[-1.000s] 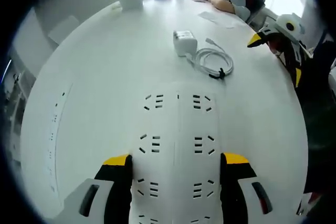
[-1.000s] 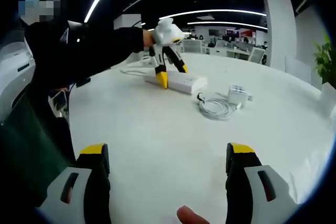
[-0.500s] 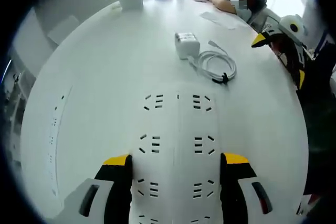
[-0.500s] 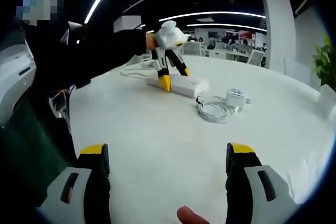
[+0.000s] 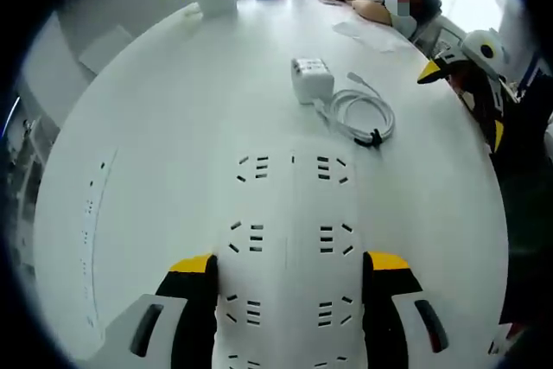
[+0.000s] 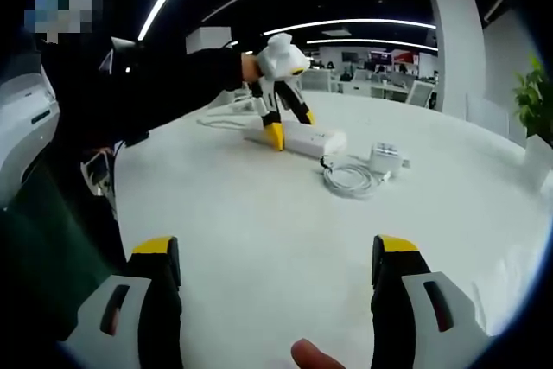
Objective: Straighten the power strip on the desk, plug the charger into it
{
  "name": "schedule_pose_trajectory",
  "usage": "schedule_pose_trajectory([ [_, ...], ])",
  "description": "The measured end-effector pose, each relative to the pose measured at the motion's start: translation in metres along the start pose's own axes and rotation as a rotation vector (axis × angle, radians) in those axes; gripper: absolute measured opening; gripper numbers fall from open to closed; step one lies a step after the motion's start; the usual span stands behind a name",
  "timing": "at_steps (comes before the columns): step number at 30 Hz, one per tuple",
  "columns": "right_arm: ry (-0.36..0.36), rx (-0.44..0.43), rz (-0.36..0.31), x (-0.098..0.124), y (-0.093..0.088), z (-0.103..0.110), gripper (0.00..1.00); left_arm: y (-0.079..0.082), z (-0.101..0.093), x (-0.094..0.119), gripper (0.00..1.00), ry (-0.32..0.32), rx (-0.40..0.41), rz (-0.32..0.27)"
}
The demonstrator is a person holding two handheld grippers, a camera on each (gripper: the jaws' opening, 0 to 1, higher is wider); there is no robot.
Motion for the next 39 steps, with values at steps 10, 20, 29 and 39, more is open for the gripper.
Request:
schedule_pose_trajectory([
  [10, 0.010, 0.007, 0.000, -0.004, 0.001, 0.000, 0.91, 0.004, 0.000, -0.001, 0.68, -0.002, -0.004, -0.012],
  [20, 0.014, 0.001, -0.006, -0.003, -0.001, -0.002, 0.91, 0.012, 0.004, -0.002, 0.68, -0.004, -0.008, -0.016],
  [29, 0.012, -0.004, -0.013, -0.002, -0.003, -0.004, 0.90, 0.018, 0.010, -0.003, 0.68, -0.008, -0.021, -0.017],
  [39, 0.001, -0.007, -0.028, 0.001, -0.004, -0.006, 0.89, 0.024, 0.009, -0.006, 0.68, -0.008, -0.022, -0.024],
])
Point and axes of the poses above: the point that each gripper's makers call its tool centre point, and the gripper's own axes: x roughly backward along the fingers, z roughly to its left, y roughly out of its top, the point moved 10 cm from there along x, roughly backward along the fingers, and after that the axes turned 11 degrees about z, right-handed, at the moved point
